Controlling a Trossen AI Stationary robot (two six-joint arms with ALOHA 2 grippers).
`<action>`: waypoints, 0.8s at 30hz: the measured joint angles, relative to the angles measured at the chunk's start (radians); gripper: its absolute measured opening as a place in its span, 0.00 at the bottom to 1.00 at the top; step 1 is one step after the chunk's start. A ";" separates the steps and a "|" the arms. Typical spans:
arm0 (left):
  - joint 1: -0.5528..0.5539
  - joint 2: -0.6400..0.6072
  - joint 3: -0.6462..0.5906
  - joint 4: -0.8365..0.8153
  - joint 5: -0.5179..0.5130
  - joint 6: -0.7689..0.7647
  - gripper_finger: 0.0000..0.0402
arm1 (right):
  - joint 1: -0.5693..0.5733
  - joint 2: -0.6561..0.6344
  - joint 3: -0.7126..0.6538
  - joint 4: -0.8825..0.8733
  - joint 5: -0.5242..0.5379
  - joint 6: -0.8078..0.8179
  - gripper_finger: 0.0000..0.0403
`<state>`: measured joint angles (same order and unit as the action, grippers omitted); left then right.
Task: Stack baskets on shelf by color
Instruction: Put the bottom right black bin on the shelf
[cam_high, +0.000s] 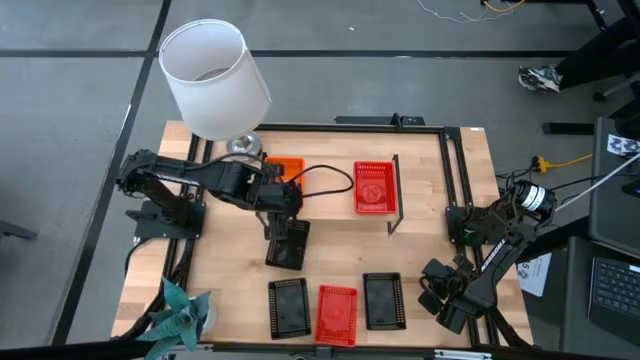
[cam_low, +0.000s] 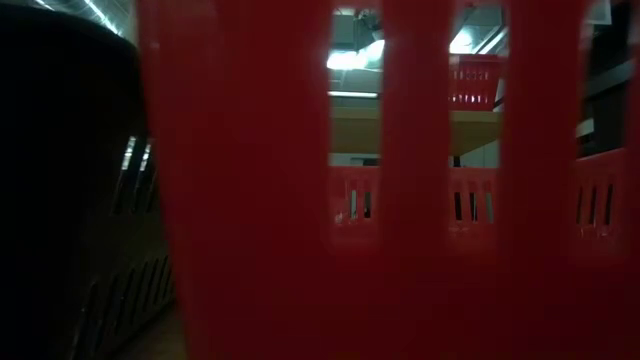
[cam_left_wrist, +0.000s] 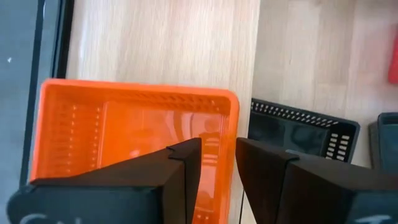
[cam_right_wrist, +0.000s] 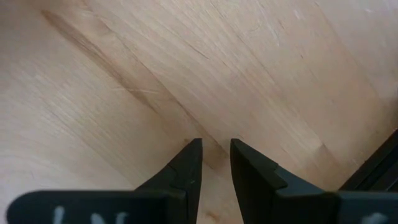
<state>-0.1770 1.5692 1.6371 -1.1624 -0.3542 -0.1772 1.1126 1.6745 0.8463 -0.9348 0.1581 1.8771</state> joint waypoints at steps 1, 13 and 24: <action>0.000 0.000 0.000 -0.002 0.000 0.002 0.23 | 0.000 0.000 0.000 0.000 0.000 0.000 0.21; -0.121 0.000 0.140 0.091 0.020 -0.137 0.22 | -0.001 0.000 0.000 0.000 -0.001 0.000 0.21; -0.404 0.003 0.119 0.045 0.020 -0.282 0.22 | -0.001 0.000 0.000 0.022 0.033 -0.001 0.21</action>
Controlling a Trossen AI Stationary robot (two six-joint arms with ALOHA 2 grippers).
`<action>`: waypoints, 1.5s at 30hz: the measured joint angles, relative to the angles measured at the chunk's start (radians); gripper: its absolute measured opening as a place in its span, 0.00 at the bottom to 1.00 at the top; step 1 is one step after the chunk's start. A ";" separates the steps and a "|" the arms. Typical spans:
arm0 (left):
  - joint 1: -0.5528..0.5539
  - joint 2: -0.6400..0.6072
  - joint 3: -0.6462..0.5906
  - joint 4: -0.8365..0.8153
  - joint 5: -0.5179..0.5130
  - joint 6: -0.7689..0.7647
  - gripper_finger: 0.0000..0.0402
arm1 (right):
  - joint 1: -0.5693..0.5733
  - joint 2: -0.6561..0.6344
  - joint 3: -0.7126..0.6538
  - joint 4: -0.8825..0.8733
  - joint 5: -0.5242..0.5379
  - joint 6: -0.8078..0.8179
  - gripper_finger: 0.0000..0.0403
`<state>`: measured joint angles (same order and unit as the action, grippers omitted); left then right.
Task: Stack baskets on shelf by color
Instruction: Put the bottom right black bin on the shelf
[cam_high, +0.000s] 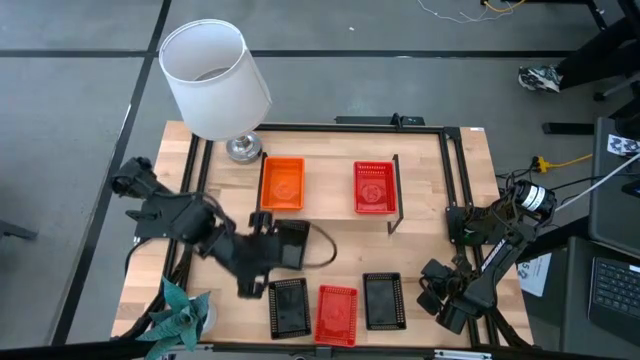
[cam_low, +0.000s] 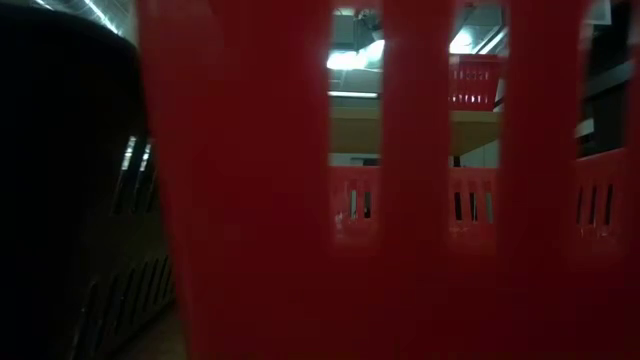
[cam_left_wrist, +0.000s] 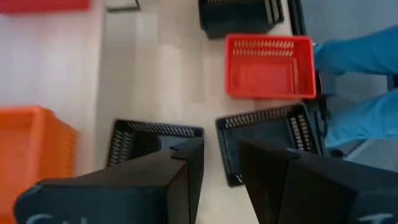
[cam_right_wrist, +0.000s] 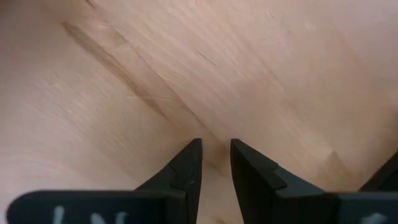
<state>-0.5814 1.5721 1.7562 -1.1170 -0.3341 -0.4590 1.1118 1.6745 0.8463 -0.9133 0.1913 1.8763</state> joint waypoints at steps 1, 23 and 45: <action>-0.019 0.001 -0.015 0.001 -0.009 -0.020 0.22 | 0.000 0.000 0.000 0.004 0.001 0.000 0.21; -0.105 -0.601 -1.055 0.913 -0.184 0.200 0.17 | -0.002 0.000 0.000 0.040 0.047 0.003 0.21; 0.106 -1.094 -1.736 1.514 0.087 0.418 0.13 | -0.002 0.000 0.000 0.040 0.045 0.001 0.21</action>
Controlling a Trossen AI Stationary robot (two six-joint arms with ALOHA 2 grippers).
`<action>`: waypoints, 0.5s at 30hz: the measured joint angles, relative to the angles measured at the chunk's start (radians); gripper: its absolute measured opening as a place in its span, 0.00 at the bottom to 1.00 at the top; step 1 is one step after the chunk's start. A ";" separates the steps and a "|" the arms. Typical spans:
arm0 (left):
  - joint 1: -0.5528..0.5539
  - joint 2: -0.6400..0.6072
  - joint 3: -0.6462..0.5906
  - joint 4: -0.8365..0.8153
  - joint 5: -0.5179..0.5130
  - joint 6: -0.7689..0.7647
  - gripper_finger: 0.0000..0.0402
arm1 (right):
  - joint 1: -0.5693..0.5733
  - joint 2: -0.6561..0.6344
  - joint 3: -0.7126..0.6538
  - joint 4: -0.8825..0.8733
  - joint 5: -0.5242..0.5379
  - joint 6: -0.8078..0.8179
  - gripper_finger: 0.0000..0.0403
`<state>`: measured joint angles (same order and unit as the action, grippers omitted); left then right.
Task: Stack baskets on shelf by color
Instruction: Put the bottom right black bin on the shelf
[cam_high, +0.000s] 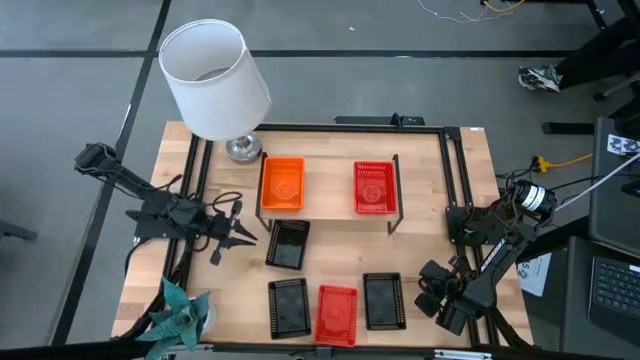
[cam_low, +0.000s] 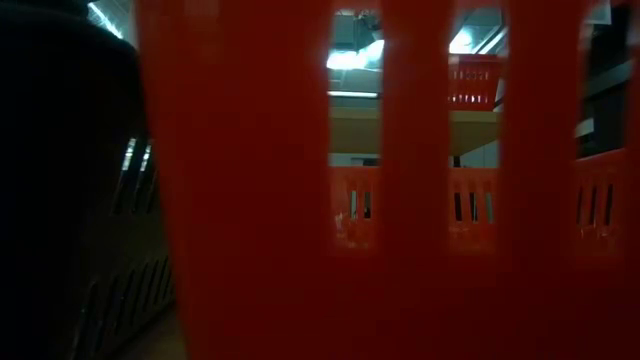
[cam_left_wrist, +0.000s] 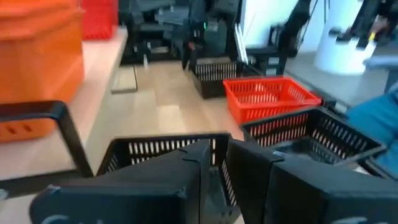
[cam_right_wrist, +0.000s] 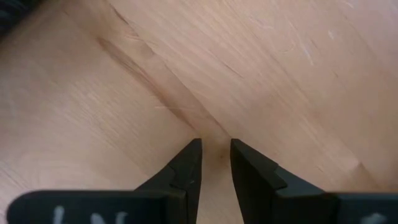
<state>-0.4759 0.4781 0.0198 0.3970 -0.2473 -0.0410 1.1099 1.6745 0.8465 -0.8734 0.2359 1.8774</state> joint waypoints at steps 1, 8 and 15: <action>0.002 -0.023 -0.011 -0.002 -0.006 0.004 0.13 | 0.000 0.000 0.000 0.000 0.000 0.000 0.21; 0.056 -0.133 -0.012 -0.154 -0.011 0.032 0.13 | 0.000 0.000 0.003 0.004 0.094 -0.002 0.21; 0.091 -0.179 -0.012 -0.342 0.011 -0.097 0.13 | -0.001 -0.006 0.185 -0.151 0.137 -0.111 0.21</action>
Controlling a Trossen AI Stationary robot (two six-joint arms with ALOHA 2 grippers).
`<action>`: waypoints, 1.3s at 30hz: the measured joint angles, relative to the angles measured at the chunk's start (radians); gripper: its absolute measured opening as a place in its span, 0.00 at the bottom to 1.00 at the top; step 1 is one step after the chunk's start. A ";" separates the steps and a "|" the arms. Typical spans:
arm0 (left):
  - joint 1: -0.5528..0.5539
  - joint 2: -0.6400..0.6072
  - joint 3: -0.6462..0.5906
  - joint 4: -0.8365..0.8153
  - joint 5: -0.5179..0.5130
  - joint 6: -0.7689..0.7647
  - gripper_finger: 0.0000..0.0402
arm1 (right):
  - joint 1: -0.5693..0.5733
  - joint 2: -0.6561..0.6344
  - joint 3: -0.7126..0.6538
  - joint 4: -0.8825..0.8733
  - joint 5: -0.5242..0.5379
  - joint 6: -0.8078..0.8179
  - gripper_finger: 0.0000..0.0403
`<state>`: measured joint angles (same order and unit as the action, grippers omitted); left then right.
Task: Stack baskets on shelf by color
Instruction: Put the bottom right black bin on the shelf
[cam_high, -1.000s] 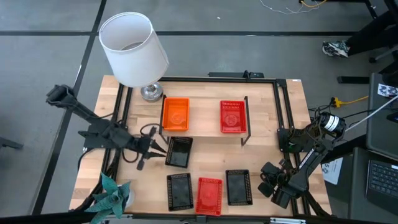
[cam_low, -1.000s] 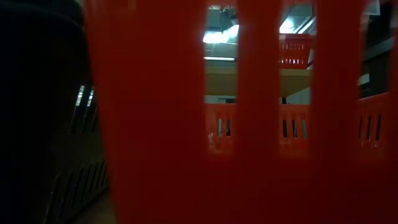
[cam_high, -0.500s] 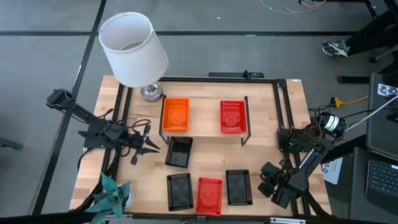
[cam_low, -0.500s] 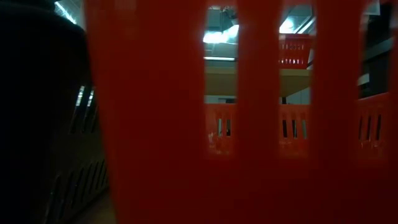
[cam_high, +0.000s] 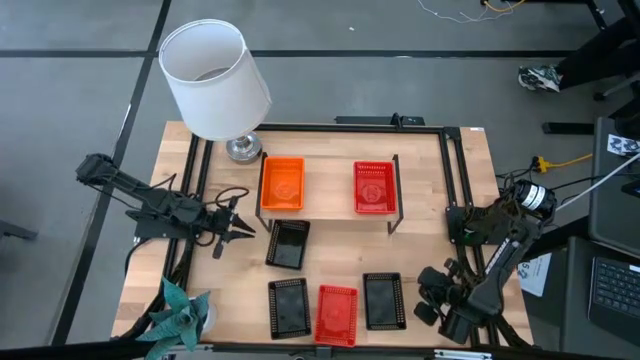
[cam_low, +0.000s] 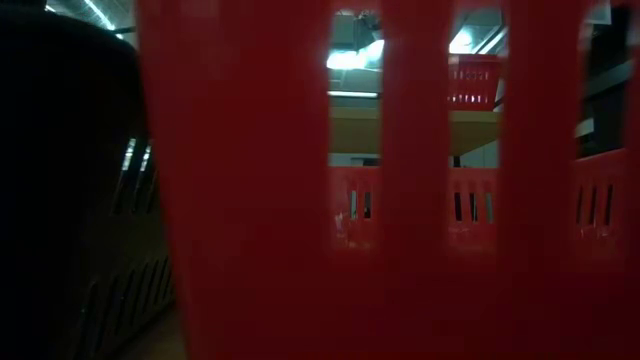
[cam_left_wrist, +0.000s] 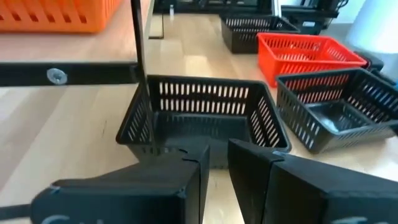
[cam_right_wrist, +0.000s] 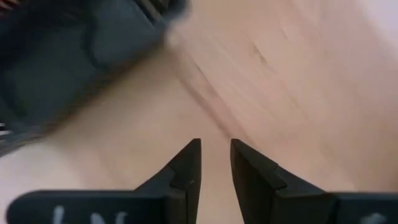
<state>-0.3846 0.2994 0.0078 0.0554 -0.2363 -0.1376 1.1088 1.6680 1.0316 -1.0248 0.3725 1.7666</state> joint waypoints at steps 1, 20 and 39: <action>0.001 -0.002 0.000 -0.002 0.000 0.000 0.13 | 0.000 0.000 0.043 -0.043 0.014 -0.019 0.21; 0.000 -0.060 0.001 0.020 -0.214 0.140 0.13 | -0.099 -0.002 0.581 -0.173 0.319 -0.685 0.21; -0.010 -0.161 0.001 0.044 -0.221 0.148 0.13 | -0.167 -0.002 0.596 -0.176 0.314 -0.762 0.21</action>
<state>-0.3945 0.1383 0.0086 0.0997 -0.4576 0.0109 0.9417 1.6661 1.6272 -1.2011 0.6869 1.0048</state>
